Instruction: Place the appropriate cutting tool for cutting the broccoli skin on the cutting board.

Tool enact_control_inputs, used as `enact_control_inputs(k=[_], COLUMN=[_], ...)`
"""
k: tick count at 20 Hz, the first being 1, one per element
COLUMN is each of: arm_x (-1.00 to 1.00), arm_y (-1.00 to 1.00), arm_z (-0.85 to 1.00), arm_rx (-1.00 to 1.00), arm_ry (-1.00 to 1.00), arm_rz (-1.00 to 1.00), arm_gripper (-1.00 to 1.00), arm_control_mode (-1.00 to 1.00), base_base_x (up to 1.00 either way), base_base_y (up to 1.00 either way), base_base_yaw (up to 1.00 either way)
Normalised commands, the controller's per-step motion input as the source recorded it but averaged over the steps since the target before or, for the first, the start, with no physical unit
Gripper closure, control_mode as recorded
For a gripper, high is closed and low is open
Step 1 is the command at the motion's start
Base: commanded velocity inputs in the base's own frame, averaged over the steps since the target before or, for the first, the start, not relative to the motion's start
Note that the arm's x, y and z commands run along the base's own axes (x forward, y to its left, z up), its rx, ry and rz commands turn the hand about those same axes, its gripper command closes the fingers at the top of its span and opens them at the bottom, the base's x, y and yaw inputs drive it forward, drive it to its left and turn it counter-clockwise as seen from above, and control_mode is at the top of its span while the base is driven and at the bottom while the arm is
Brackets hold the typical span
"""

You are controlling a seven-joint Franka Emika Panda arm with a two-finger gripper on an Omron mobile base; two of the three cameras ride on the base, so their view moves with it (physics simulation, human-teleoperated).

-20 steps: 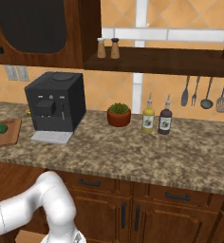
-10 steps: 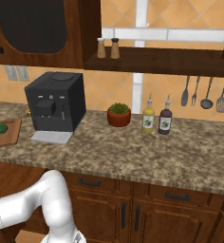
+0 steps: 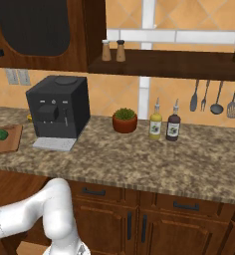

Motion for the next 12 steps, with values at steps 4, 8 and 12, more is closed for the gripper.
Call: enact_control_inputs(k=[4, 8, 12], arm_x=[-0.21, -0.4, -0.13], arm_y=[-0.01, -0.16, -0.11], arm_z=[-0.51, -0.61, -0.3], arm_rx=[0.01, 0.08, 0.1], arm_ry=[-0.08, -0.19, -0.14], arm_rz=[0.0, 0.0, -0.04], arm_gripper=[1.0, 1.0, 1.0], arm_control_mode=[-1.0, -1.0, -1.0], base_base_x=[0.0, 0.0, 0.0], base_base_y=[0.0, 0.0, 0.0], base_base_yaw=[0.0, 0.0, 0.0])
